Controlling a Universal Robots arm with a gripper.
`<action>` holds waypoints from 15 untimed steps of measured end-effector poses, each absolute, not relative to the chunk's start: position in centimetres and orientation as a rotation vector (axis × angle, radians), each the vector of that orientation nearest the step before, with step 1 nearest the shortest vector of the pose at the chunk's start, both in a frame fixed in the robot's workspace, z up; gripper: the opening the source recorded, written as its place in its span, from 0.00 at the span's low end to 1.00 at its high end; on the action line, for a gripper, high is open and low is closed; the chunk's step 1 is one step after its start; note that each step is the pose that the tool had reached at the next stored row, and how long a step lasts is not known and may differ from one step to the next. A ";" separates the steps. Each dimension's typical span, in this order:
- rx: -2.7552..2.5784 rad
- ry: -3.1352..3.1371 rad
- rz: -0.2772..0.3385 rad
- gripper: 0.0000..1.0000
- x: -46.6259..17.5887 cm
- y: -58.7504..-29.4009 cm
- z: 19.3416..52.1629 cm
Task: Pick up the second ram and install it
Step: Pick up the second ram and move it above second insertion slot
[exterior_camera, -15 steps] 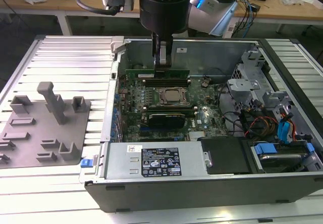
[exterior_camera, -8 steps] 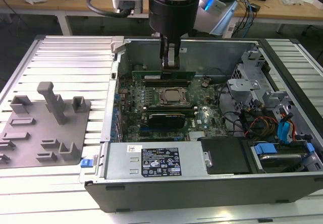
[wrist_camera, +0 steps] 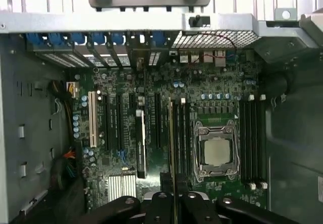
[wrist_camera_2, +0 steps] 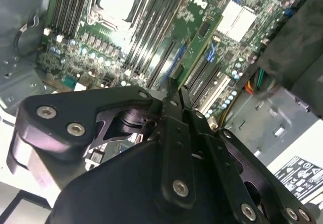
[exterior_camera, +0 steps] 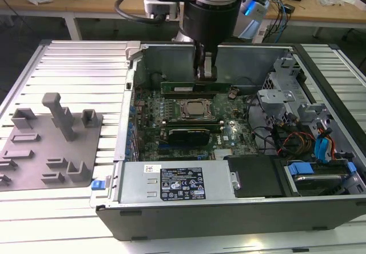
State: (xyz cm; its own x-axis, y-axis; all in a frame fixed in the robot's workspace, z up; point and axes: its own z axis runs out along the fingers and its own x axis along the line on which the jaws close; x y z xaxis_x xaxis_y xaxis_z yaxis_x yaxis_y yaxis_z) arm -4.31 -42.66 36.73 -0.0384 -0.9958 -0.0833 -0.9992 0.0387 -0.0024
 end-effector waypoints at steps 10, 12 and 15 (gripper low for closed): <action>-2.132 2.223 0.089 0.14 -2.6 -42.6 34.9; -2.131 2.224 0.089 0.14 -2.2 -42.5 34.6; -2.131 2.226 0.091 0.14 -1.1 -42.3 34.0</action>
